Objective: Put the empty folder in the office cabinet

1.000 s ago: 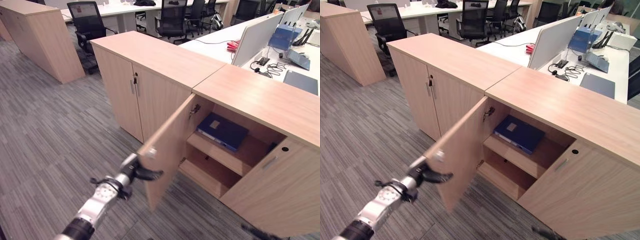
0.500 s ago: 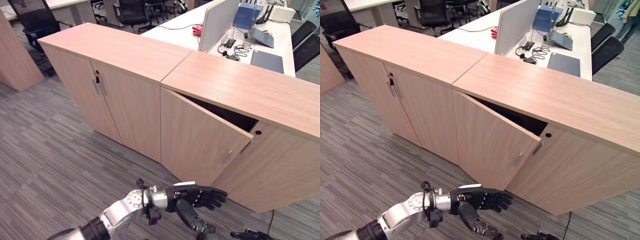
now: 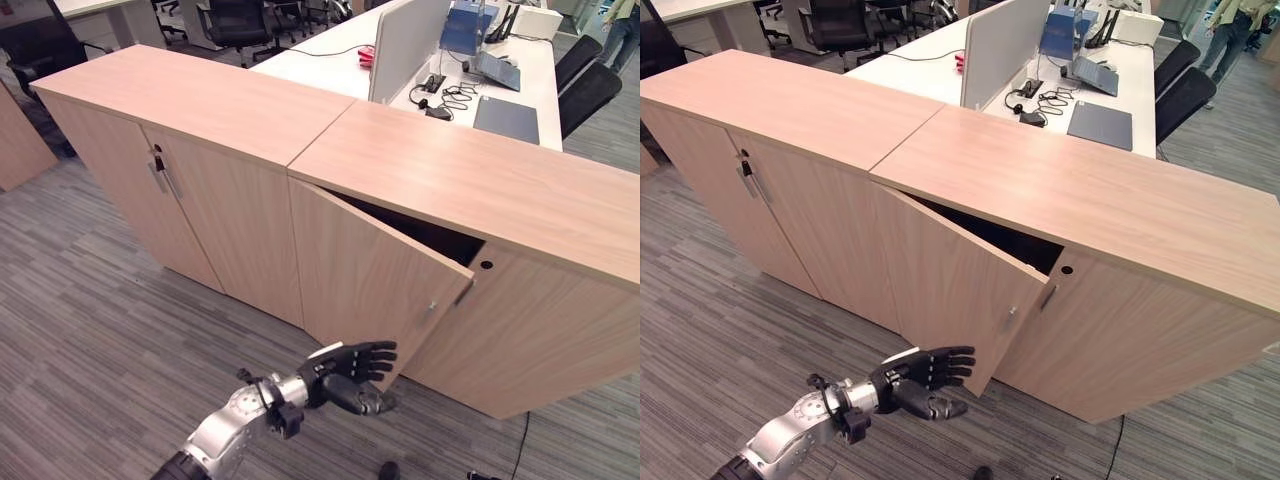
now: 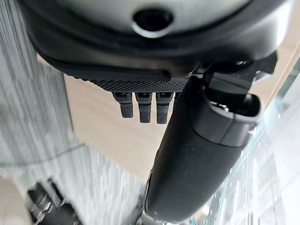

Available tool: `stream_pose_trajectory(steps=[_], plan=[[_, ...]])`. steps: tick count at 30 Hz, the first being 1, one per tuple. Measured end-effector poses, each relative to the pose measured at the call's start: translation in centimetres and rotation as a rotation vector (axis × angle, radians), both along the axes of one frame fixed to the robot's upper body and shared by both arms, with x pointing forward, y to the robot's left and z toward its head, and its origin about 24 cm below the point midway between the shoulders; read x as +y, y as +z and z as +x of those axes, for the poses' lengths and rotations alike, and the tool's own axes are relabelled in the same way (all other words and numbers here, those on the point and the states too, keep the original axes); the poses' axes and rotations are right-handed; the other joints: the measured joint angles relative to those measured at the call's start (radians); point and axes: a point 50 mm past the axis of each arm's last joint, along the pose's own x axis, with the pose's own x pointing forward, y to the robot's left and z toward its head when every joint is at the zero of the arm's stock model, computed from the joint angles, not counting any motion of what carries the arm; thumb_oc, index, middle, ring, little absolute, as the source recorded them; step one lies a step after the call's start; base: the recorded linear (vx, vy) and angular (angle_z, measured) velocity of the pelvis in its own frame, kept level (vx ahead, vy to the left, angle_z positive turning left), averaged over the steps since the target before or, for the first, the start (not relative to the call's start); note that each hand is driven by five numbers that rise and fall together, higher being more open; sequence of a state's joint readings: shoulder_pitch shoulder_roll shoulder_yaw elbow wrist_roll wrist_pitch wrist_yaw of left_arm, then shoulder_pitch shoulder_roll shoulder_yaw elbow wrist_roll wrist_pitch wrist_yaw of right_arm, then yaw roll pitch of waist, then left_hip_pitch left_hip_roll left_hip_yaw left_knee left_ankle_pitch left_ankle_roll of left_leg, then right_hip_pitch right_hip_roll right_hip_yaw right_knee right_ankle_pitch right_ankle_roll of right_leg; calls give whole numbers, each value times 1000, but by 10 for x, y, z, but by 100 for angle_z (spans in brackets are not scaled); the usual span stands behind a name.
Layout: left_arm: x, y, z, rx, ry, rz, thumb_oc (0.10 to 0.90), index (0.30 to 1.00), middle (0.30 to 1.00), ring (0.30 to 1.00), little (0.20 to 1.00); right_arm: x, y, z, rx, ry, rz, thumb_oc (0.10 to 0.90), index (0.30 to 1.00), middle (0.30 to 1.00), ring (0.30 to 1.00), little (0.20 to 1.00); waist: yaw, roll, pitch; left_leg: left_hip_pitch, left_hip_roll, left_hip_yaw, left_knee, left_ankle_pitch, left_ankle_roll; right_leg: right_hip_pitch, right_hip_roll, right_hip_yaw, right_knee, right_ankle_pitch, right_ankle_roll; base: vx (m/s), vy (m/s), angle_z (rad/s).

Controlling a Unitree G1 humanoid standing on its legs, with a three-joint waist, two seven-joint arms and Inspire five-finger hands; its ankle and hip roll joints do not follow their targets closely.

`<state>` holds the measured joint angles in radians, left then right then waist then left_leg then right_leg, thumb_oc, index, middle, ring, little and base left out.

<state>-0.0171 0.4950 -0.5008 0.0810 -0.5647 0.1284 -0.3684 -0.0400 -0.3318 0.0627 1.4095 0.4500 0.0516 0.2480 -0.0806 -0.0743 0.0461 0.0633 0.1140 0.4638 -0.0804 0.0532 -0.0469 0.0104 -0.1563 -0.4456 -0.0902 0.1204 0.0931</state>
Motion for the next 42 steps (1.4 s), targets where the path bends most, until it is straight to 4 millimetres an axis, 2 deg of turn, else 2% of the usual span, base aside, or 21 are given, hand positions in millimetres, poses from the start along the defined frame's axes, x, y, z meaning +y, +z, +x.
stream_pose_trajectory(steps=[3,6,7,9,10,11,12,13,14,15,16,17,18,20,23,24,26,29,33,38,42], plan=[[14,-11,-1,3,87,83,800,900,900,900,900,8,-3,-4,11,-7,23,800,900,900,900,900,2,-5,-8,19,27,5,7,1,-14,15,27,9,1,-25,-12,43,-212,-15],[30,-22,-9,27,120,180,800,900,900,900,900,17,-5,1,-19,-17,48,800,900,900,900,900,26,-18,-13,23,71,-9,90,-25,-19,27,56,59,-4,-34,-40,11,-148,-48],[32,-25,-11,29,122,199,800,900,900,900,900,17,-5,2,-21,-17,45,800,900,900,900,900,34,-16,-14,23,82,-33,111,-25,-19,29,71,68,5,-39,-49,-5,-140,-48],[37,-33,-15,10,158,253,800,900,900,900,900,21,-6,2,-22,-4,46,800,900,900,900,900,56,-35,-12,-26,106,-134,247,-34,-26,37,74,108,-3,-46,-76,-57,-43,-44],[37,-41,-17,25,193,266,800,900,900,900,900,20,-5,2,-18,15,36,800,900,900,900,900,83,-38,-12,-67,111,-208,327,-40,-27,40,76,135,-4,-43,-97,-81,-6,-46],[36,-44,-18,37,216,260,800,900,900,900,900,19,-5,3,-20,39,26,800,900,900,900,900,86,-46,-8,-101,100,-272,353,-73,-46,31,75,142,3,-33,-116,-55,26,-48],[35,-46,-20,46,236,253,800,900,900,900,900,17,-4,7,-30,55,14,800,900,900,900,900,91,-42,-5,-114,75,-324,328,-81,-53,25,73,151,2,-34,-115,17,37,-26],[33,-48,-23,55,250,240,800,900,900,900,900,13,-2,11,-38,65,-7,800,900,900,900,900,88,-32,-1,-161,19,-384,291,-93,-48,2,73,163,-3,-32,-120,7,56,-30],[32,-49,-24,61,250,236,800,900,900,900,900,11,-1,11,-39,65,-13,800,900,900,900,900,89,-24,3,-155,-6,-415,238,-86,-36,-4,70,164,2,-31,-120,-11,59,-28],[34,-51,-27,72,251,241,800,900,900,900,900,8,0,12,-34,72,-20,800,900,900,900,900,86,-12,9,-154,-52,-449,169,-82,-29,-9,74,186,9,-29,-117,-13,57,-41],[36,-52,-29,78,258,244,800,900,900,900,900,6,0,12,-33,80,-26,800,900,900,900,900,92,-2,11,-148,-71,-460,152,-80,-23,-24,78,195,25,-33,-114,16,66,-82],[46,-57,-33,94,306,247,800,900,900,900,900,5,1,16,-40,99,-33,800,900,900,900,900,95,13,15,-151,-101,-511,163,-79,-17,-54,87,241,60,-37,-109,39,68,-100],[52,-61,-35,114,333,258,800,900,900,900,900,6,2,19,-47,105,-32,800,900,900,900,900,95,27,12,-154,-100,-506,163,-77,2,-58,92,245,63,-42,-96,59,92,-95],[72,-73,-42,178,456,254,800,900,900,900,900,13,-1,17,-39,110,-14,800,900,900,900,900,86,23,16,-134,-96,-472,111,-49,34,-59,90,234,63,-48,-73,55,101,-49],[92,-94,-57,310,597,265,800,900,900,900,900,14,-4,-3,9,91,3,800,900,900,900,900,81,15,15,-105,-99,-464,58,-18,39,-60,77,232,61,-45,-68,53,92,-7],[100,-103,-67,363,642,282,800,900,900,900,900,15,-5,-6,17,77,6,800,900,900,900,900,82,9,11,-93,-100,-458,32,-14,41,-57,75,233,47,-45,-67,42,100,-3],[111,-124,-91,511,769,321,800,900,900,900,900,15,-6,-8,17,71,7,800,900,900,900,900,79,17,7,-76,-94,-444,-2,3,47,-39,82,231,7,-29,-55,25,89,-6],[116,-140,-121,653,825,391,800,900,900,900,900,15,-6,-13,24,58,7,800,900,900,900,900,79,21,-2,-70,-95,-443,-1,21,48,-30,83,218,-4,-7,-56,14,78,5],[119,-153,-154,778,774,556,800,900,900,900,900,18,-8,-17,34,56,3,800,900,900,900,900,78,19,-32,-54,-97,-441,1,18,47,-15,82,216,-4,-16,-56,30,78,3],[115,-155,-159,783,771,566,800,900,900,900,900,22,-9,-26,55,78,-8,800,900,900,900,900,79,19,-76,-42,-102,-438,1,1,51,0,81,218,-3,-30,-46,4,60,-2],[112,-155,-159,764,713,600,800,900,900,900,900,25,-11,-32,54,76,-15,800,900,900,900,900,77,19,-83,-42,-104,-435,-3,-5,50,0,79,220,3,-30,-46,-6,46,-2]])
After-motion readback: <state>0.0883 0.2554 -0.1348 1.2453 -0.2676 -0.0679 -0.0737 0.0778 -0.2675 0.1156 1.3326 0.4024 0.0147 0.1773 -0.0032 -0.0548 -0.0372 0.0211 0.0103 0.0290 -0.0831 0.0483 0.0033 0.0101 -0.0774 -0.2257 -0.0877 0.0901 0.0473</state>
